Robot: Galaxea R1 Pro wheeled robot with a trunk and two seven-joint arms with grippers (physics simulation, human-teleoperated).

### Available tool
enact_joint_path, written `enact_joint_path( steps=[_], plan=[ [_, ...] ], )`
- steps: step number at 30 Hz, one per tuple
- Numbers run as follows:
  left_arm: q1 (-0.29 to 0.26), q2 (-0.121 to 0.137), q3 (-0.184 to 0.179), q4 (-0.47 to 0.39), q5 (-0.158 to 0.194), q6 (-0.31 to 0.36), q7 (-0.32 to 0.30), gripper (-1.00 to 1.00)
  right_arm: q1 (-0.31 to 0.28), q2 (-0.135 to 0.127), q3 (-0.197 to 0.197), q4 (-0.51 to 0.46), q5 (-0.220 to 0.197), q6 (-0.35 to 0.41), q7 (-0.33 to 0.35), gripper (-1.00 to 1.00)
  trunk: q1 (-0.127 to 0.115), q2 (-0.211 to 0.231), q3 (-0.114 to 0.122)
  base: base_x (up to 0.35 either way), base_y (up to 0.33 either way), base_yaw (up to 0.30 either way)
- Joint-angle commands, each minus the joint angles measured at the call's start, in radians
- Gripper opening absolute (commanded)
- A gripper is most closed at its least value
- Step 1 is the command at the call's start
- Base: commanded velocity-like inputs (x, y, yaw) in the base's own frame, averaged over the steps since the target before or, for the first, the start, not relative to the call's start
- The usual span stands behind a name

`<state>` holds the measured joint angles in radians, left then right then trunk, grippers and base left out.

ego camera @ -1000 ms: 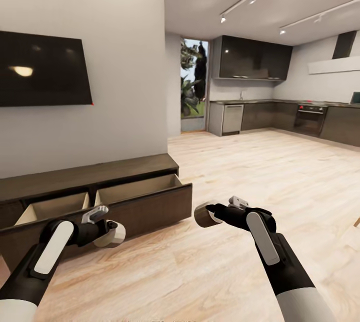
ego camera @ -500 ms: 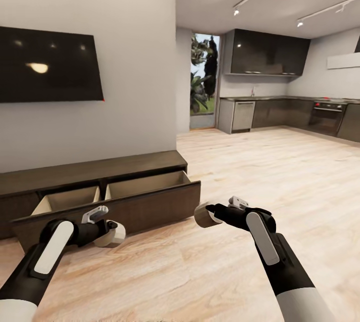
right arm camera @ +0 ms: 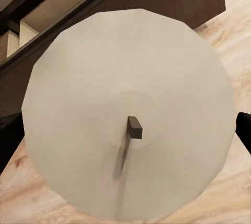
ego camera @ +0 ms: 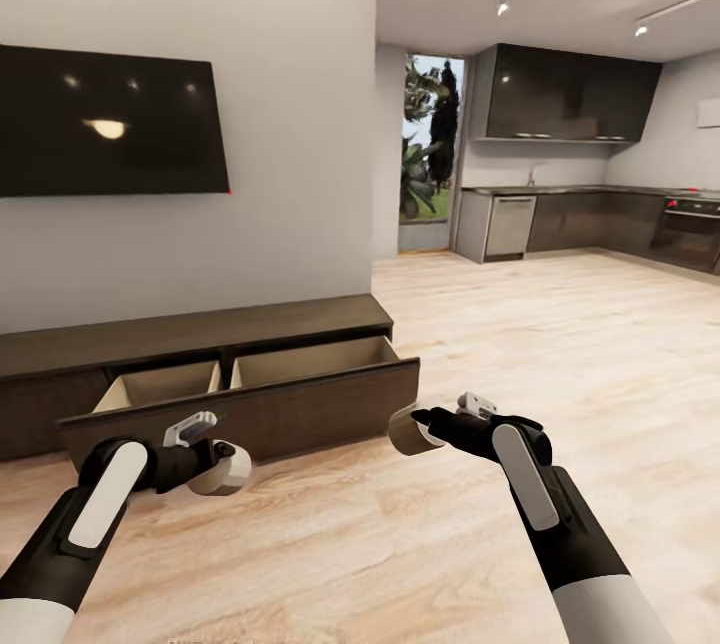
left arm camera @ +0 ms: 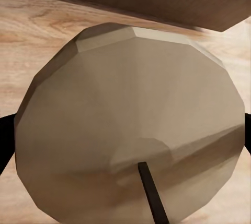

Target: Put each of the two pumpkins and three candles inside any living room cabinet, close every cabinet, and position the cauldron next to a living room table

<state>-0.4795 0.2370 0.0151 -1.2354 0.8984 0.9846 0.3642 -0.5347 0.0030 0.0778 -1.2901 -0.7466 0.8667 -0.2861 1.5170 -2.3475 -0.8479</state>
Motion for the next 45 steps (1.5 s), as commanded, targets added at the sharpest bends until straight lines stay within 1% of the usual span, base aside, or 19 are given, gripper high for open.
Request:
enact_joint_path(
  steps=[1, 27, 35, 45],
  plan=[
    [-0.001, 0.0, 0.0, -0.001, 0.008, 0.003, 0.009, -1.0, -0.001, 0.0, 0.0, -0.001, -0.012, 0.002, -0.012, -1.0, 0.0, -0.001, -0.003, 0.0, 0.0, 0.144],
    [-0.001, 0.0, 0.0, -0.003, 0.008, 0.003, 0.009, -1.0, -0.001, 0.0, 0.002, 0.0, -0.007, 0.002, -0.013, -1.0, 0.0, -0.001, -0.041, 0.0, 0.0, 0.145],
    [-0.001, -0.001, -0.001, -0.003, 0.007, 0.003, 0.009, -1.0, -0.001, 0.0, 0.001, -0.005, -0.009, 0.0, -0.012, -1.0, -0.031, 0.055, -0.027, 0.0, 0.0, 0.14],
    [-0.001, -0.001, -0.001, -0.002, 0.007, 0.003, 0.009, -1.0, -0.001, -0.001, 0.0, -0.006, -0.015, 0.001, -0.012, -1.0, -0.069, 0.125, 0.0, 0.0, 0.0, 0.025]
  ],
)
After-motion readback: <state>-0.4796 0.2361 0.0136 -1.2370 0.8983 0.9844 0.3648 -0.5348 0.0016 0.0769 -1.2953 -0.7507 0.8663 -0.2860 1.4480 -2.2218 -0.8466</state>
